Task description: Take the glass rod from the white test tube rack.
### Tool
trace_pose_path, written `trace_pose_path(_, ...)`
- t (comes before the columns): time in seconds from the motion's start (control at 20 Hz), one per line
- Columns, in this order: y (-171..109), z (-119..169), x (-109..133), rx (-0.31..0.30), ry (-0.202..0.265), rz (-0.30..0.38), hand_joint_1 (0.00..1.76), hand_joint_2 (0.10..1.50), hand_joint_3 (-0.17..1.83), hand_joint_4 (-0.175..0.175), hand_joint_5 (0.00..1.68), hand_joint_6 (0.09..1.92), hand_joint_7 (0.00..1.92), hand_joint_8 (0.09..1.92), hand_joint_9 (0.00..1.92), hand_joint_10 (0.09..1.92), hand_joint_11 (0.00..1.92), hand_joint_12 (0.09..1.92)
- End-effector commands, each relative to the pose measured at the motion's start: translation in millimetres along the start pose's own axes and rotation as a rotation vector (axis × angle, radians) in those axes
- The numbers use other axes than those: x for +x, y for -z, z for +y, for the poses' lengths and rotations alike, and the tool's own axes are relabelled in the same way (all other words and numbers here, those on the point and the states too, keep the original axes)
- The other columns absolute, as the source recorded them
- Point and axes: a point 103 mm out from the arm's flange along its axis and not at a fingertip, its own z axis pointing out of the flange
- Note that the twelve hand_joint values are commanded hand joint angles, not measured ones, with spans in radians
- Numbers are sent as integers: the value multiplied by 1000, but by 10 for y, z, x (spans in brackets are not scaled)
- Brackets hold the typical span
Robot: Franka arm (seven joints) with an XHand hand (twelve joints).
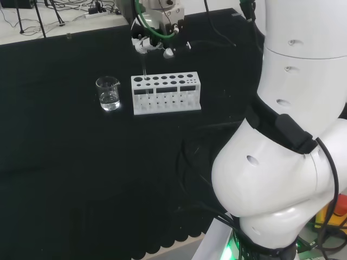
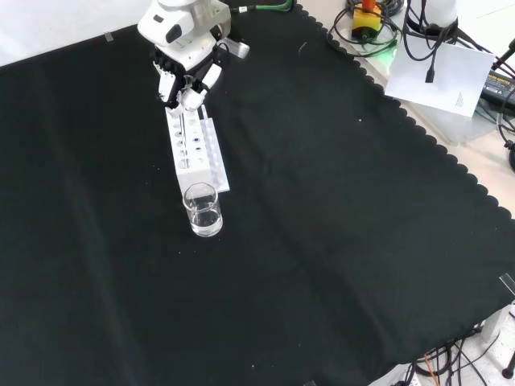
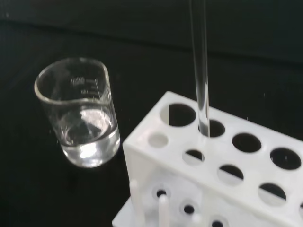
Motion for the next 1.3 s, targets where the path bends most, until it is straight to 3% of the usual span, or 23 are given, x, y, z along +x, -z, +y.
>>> trace_pose_path(0.05, 311, -147, 121, -140, -17, -12, 1278, 1144, -61, -175, 1011, 676, 999, 1308, 1564, 1083, 1607, 734)
trace_pose_path(0.2, 528, -272, 182, -155, -24, -20, 1281, 1138, -58, -175, 1027, 641, 1007, 1297, 1570, 1055, 1600, 735)
trace_pose_path(0.6, 958, -565, 256, -113, -45, -44, 1281, 1134, -51, -175, 1040, 613, 997, 1312, 1576, 1041, 1603, 734)
trace_pose_path(0.95, 1253, -670, 523, -169, -6, -53, 1281, 1131, -45, -175, 1042, 608, 997, 1311, 1581, 1037, 1606, 735)
trace_pose_path(1.3, 1284, -581, 795, -165, 30, -70, 1281, 1129, -41, -175, 1042, 607, 997, 1311, 1582, 1034, 1608, 734)
